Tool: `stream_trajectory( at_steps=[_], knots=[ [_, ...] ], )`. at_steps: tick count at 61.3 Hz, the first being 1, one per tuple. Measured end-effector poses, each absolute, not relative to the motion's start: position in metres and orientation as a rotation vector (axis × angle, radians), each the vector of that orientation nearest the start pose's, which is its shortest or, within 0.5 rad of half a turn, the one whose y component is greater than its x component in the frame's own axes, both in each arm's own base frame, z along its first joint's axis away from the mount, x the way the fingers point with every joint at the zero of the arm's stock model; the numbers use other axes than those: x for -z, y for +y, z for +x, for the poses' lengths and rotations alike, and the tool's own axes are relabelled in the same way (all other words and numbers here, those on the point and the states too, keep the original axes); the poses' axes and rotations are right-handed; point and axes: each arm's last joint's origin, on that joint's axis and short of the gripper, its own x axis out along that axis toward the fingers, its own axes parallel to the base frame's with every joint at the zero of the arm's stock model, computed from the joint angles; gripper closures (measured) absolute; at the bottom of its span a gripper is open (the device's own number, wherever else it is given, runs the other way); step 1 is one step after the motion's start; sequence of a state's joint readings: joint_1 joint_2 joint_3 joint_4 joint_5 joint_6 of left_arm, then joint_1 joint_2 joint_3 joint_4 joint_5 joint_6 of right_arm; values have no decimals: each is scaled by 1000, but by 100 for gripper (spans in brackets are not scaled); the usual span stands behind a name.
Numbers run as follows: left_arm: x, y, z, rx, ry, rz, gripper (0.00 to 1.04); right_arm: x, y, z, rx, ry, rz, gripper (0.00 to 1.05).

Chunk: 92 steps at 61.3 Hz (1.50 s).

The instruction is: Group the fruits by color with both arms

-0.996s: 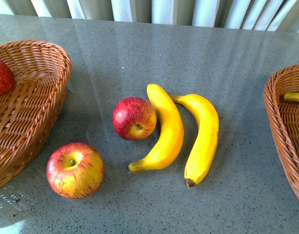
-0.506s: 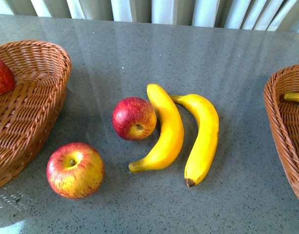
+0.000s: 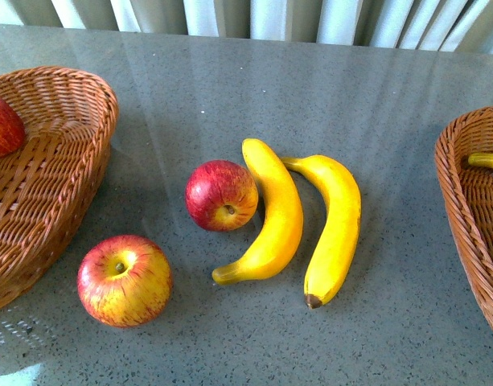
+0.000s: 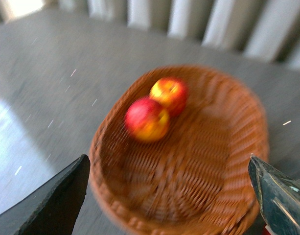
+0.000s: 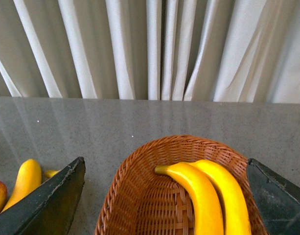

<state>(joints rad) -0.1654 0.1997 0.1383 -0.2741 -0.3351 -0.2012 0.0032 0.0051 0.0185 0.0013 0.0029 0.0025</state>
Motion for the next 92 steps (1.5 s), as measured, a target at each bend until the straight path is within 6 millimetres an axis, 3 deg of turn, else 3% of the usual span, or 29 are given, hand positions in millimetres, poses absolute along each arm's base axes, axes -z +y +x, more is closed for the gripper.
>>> stream_trajectory(
  at_steps=[4, 15, 22, 35, 43, 54, 73, 92],
  knots=[
    [-180, -23, 108, -275, 430, -132, 9, -170, 0, 97, -1, -15, 3, 9],
    [-204, -85, 144, -186, 428, -211, 9, -170, 0, 97, -2, -15, 3, 9],
    [-194, -124, 168, -170, 528, -174, 9, -170, 0, 97, -2, -15, 3, 9],
    [-180, -168, 182, -189, 628, -244, 9, -170, 0, 97, -2, -15, 3, 9],
    [-164, -176, 191, -230, 674, -242, 9, -170, 0, 97, -1, -15, 3, 9],
    [-140, -167, 203, -356, 773, -220, 9, -170, 0, 97, -3, -15, 3, 9],
    [-138, -181, 215, -365, 864, -305, 9, -170, 0, 97, -3, -15, 3, 9],
    [-136, -181, 218, -398, 944, -324, 9, -170, 0, 97, -3, -15, 3, 9]
  ],
)
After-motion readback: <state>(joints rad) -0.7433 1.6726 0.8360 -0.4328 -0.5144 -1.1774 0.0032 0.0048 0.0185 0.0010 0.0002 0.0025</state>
